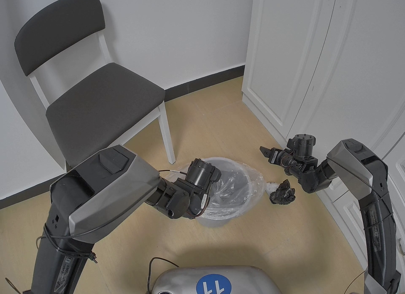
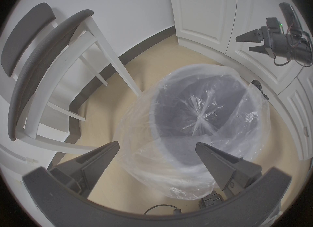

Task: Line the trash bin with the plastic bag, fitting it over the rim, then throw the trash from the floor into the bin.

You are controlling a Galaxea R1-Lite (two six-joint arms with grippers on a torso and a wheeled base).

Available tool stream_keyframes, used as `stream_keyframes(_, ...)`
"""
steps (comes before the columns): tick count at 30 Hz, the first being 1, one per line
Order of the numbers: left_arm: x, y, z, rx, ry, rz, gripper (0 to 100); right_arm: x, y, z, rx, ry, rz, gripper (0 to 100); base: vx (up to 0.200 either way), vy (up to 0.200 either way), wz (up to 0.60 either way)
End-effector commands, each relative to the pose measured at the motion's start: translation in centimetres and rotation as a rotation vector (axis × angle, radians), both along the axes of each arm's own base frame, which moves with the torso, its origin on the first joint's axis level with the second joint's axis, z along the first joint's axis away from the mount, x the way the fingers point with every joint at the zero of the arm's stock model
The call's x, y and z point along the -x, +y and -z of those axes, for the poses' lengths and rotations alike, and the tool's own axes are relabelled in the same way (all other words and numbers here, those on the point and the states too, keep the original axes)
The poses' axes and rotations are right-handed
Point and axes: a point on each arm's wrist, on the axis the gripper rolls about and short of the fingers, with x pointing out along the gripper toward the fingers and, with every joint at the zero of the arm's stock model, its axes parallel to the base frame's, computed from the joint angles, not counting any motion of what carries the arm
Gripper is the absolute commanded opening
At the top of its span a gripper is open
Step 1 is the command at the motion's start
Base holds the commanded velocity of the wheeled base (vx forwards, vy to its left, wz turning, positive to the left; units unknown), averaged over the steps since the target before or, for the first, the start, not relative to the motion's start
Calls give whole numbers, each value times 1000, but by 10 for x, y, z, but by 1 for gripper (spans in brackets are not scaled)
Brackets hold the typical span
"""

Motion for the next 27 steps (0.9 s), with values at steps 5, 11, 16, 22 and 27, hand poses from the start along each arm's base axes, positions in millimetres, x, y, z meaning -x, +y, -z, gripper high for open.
stream_keyframes(5,3,-6,18,-29,34,14,100,0,-1,-2,4,-6,-1,100,0,0,0)
stream_keyframes(11,29,-5,21,-59,107,20,100,0,-1,-4,6,-9,-1,100,0,0,0)
stream_keyframes(16,49,-1,24,-80,143,32,100,0,-2,-4,6,-9,0,100,0,0,0)
stream_keyframes(22,60,4,40,-110,190,29,100,1,-1,-7,5,-14,-1,100,0,0,0)
stream_keyframes(27,62,4,44,-115,200,26,100,1,-2,-7,5,-15,0,100,0,0,0)
